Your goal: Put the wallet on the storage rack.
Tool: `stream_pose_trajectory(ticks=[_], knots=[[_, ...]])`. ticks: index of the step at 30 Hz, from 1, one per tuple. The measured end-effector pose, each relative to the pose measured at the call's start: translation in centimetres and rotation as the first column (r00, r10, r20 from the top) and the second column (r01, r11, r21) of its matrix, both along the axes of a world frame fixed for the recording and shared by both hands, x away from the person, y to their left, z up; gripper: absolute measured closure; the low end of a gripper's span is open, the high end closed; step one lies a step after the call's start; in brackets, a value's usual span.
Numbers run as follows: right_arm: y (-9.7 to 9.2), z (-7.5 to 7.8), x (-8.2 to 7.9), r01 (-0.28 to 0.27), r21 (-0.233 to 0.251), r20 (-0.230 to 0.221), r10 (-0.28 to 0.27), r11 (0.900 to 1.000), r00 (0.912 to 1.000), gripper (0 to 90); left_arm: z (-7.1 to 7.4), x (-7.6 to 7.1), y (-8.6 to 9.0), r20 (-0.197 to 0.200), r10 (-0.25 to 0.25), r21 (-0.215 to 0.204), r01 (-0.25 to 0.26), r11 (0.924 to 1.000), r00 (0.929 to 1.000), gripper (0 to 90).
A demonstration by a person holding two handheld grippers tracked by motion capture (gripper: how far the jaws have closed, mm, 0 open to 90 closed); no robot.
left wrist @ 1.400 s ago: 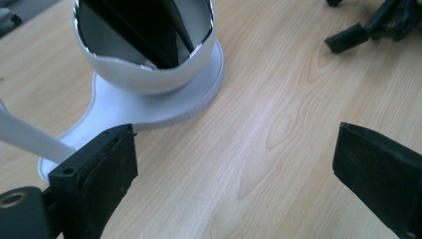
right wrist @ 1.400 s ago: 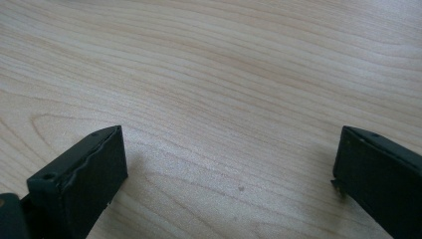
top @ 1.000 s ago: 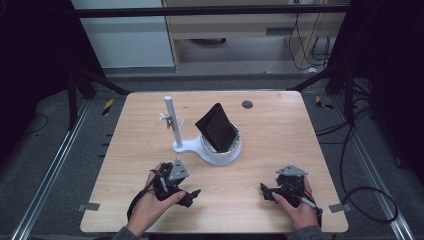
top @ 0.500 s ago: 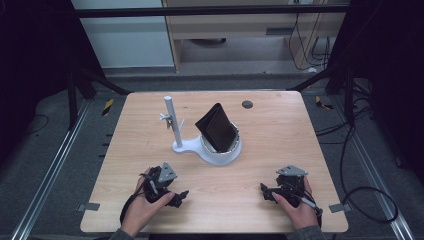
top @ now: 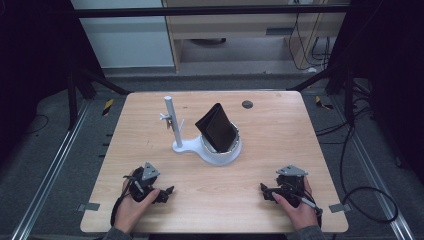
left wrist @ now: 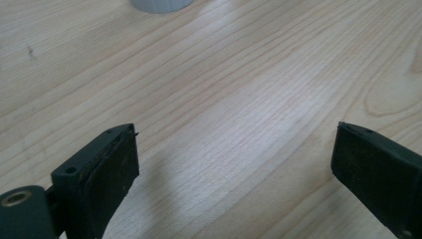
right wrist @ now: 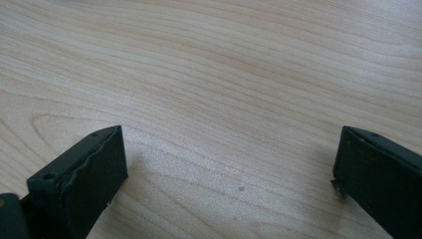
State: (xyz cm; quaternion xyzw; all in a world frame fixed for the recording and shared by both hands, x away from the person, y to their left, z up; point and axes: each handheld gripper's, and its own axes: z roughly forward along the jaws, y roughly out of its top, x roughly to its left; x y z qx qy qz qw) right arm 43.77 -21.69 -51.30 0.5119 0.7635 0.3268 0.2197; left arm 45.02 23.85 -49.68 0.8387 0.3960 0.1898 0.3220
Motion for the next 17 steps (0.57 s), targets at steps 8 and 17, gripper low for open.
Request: stream_pose_trajectory(ticks=[8,17], knots=[[0.0,0.0,0.0,0.000,0.000,0.000,0.000,1.0000,1.0000,0.7,-0.9,0.9,0.6,-0.019,0.037,-0.022,-0.037,0.9991,0.9991,2.4],[0.0,0.0,-0.1,-0.001,0.001,-0.001,0.001,1.0000,1.0000,0.4,-1.2,1.4,1.1,-0.008,0.052,-0.051,-0.052,0.9973,0.9986,0.0]])
